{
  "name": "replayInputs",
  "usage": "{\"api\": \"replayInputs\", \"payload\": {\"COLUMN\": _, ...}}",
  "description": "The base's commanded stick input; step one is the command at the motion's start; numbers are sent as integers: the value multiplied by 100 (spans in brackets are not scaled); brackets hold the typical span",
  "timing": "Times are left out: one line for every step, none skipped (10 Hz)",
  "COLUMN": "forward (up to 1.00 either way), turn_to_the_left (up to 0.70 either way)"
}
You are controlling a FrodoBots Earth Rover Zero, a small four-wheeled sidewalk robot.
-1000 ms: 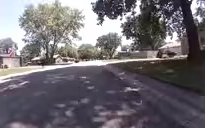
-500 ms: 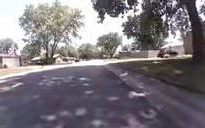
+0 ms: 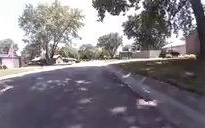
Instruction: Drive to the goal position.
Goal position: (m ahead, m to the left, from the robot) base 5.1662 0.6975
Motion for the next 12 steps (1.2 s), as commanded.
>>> {"api": "replayInputs", "payload": {"forward": 70, "turn_to_the_left": 0}}
{"api": "replayInputs", "payload": {"forward": 70, "turn_to_the_left": 0}}
{"api": "replayInputs", "payload": {"forward": 70, "turn_to_the_left": 0}}
{"api": "replayInputs", "payload": {"forward": 70, "turn_to_the_left": 0}}
{"api": "replayInputs", "payload": {"forward": 70, "turn_to_the_left": 0}}
{"api": "replayInputs", "payload": {"forward": 70, "turn_to_the_left": 0}}
{"api": "replayInputs", "payload": {"forward": 70, "turn_to_the_left": 0}}
{"api": "replayInputs", "payload": {"forward": 70, "turn_to_the_left": 0}}
{"api": "replayInputs", "payload": {"forward": 70, "turn_to_the_left": 0}}
{"api": "replayInputs", "payload": {"forward": 70, "turn_to_the_left": 0}}
{"api": "replayInputs", "payload": {"forward": 70, "turn_to_the_left": 0}}
{"api": "replayInputs", "payload": {"forward": 70, "turn_to_the_left": 0}}
